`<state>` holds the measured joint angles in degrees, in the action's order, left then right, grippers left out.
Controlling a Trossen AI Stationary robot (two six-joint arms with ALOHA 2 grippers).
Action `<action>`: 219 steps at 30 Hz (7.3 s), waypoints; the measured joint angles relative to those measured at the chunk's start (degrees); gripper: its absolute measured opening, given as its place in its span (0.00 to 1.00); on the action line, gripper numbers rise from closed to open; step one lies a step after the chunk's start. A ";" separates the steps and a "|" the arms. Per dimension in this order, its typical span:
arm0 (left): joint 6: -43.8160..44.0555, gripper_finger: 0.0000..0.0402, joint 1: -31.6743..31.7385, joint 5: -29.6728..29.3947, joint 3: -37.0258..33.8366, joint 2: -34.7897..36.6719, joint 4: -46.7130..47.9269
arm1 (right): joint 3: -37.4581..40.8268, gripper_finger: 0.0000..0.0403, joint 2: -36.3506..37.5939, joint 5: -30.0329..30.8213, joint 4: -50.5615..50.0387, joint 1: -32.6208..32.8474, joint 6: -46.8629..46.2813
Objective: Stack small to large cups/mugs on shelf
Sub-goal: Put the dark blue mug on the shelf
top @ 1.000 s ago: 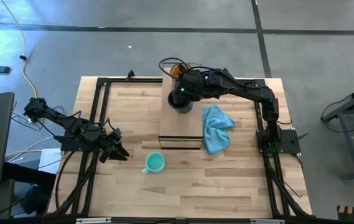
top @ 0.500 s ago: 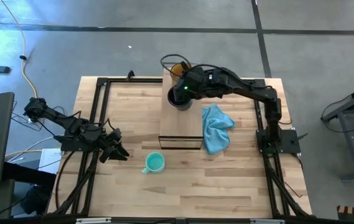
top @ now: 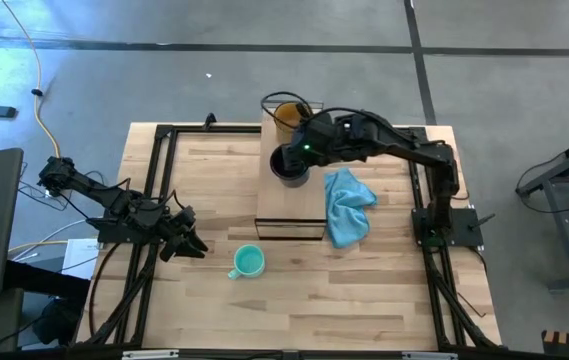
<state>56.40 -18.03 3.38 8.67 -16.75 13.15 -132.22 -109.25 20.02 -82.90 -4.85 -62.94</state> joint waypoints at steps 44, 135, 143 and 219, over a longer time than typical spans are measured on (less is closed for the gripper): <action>2.46 0.45 -0.02 -4.50 0.00 0.02 -3.05 | 10.04 0.00 31.52 3.46 -6.94 -1.62 1.68; 2.38 0.45 -0.01 -6.86 0.02 0.02 -2.60 | 47.43 0.00 19.35 -15.69 41.63 -13.75 6.84; 2.38 0.45 -0.01 -6.86 0.02 0.02 -2.60 | 47.43 0.00 18.50 -15.68 41.76 -13.76 6.97; 2.42 0.45 -0.02 -6.43 0.02 0.02 -2.58 | 47.41 0.13 17.01 -18.02 44.12 -13.93 8.96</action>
<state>58.82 -18.04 -3.05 8.69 -16.73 10.57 -84.82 -92.25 2.00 -38.79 -18.77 -53.98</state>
